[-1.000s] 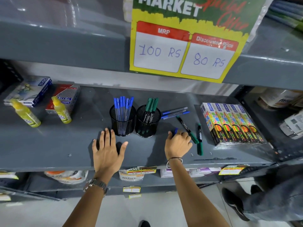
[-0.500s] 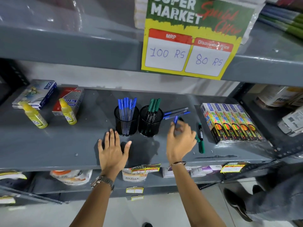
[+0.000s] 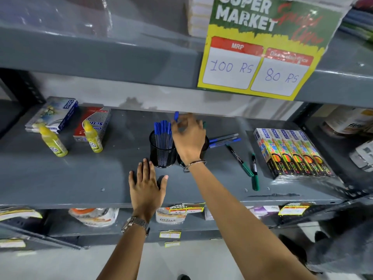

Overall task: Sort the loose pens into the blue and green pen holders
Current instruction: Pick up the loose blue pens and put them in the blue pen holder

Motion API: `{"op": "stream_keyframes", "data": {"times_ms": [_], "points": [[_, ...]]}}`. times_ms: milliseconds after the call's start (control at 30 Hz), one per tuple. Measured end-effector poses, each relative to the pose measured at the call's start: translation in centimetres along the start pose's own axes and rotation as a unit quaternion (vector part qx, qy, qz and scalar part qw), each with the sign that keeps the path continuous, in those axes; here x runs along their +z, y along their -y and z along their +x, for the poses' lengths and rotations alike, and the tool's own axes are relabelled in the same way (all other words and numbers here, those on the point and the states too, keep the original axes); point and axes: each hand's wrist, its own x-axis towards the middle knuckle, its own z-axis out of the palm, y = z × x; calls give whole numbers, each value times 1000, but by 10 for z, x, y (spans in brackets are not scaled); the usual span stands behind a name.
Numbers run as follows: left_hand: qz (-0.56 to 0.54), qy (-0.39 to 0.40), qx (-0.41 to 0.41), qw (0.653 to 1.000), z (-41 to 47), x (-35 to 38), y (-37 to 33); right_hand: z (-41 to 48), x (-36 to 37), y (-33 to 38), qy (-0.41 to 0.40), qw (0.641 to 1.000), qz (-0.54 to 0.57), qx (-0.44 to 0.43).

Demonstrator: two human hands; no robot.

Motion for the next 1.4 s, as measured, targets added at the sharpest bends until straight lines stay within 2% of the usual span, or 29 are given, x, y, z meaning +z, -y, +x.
{"op": "stream_keyframes", "data": {"times_ms": [133,333,400,467,533,567,633,700,767,1000,1100,1300,1400], "points": [[3,-7,-2,1000,1,4,3,-6,14,-13,52,995,-62,53],[8,-16,-1,1000,2,5,4,-3,13,-20,27,990,-133,36],[11,-13,-7,1000,2,5,5,-2,1,-28,-29,992,-124,24],[22,-12,-11,1000,4,6,4,0,-18,-47,-122,987,-107,19],[31,-9,-13,999,5,7,3,3,-38,-79,-156,979,-119,47],[33,-9,-15,999,5,8,3,4,-46,-96,-130,979,-145,66],[36,-14,-18,999,5,9,3,7,-58,-129,15,965,-247,86],[39,-22,-19,999,5,9,2,8,-59,-152,171,928,-329,43],[41,-27,-16,999,5,9,1,8,-55,-164,232,913,-334,-17],[50,-31,-11,998,5,8,2,12,-47,-170,205,909,-350,-100],[52,-30,-11,998,5,8,1,5,-51,-172,221,896,-363,-127],[48,-24,-14,998,5,7,1,-50,-74,-168,198,909,-333,-153],[45,-23,-12,999,4,7,1,-81,-93,-161,182,921,-316,-139]]}}
